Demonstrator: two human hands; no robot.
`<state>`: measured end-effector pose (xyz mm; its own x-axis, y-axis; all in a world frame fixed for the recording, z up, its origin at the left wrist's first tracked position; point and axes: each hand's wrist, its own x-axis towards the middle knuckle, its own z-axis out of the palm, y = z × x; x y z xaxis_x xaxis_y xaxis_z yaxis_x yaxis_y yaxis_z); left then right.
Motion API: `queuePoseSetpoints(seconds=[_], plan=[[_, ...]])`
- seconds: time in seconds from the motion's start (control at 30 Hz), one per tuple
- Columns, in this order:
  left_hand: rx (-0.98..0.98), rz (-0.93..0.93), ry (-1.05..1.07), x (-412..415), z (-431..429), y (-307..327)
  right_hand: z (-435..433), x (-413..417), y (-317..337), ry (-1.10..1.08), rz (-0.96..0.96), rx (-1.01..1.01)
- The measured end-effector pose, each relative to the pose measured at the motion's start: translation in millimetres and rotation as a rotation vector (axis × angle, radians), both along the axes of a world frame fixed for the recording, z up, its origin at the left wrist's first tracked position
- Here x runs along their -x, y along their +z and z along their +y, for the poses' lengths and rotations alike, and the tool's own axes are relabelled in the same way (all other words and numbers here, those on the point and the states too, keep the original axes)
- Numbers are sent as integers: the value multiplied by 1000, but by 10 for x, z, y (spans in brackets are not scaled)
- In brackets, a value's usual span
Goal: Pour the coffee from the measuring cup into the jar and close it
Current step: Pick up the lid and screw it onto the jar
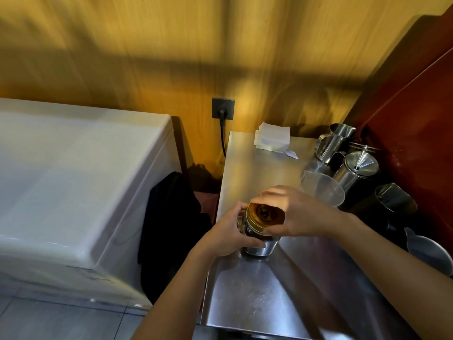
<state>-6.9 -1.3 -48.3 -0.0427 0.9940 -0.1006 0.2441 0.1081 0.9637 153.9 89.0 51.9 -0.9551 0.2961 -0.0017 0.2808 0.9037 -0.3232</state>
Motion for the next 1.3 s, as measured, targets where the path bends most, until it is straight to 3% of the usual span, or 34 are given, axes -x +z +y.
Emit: queuePoseSetpoints(seconds=[0.2, 0.3, 0.4, 0.6, 0.77, 0.9, 0.97, 1.13, 1.3], plan=[[-81, 19, 92, -114, -33, -50, -216, 105, -149, -294, -105, -477], [-118, 51, 165, -202, -42, -65, -310, 220, -175, -434, -115, -544], [-91, 91, 166, -196, -30, -53, -209, 224, -50, -500, -107, -407], [17, -34, -15, -36, -16, 77, -6, 100, 180, -37, -233, 224], [51, -10, -69, 36, -3, 120, 27, 113, 84, -9, -179, 93], [14, -18, -19, -22, -32, 36, -55, 153, -72, -198, -190, -333], [11, 1, 8, -42, -33, 17, -102, 171, -137, -281, -167, -418], [35, 15, 29, -60, -34, 27, 17, 133, -8, -376, -137, -221], [15, -1, 31, -44, -29, 32, 50, 88, 146, 30, -225, 156]])
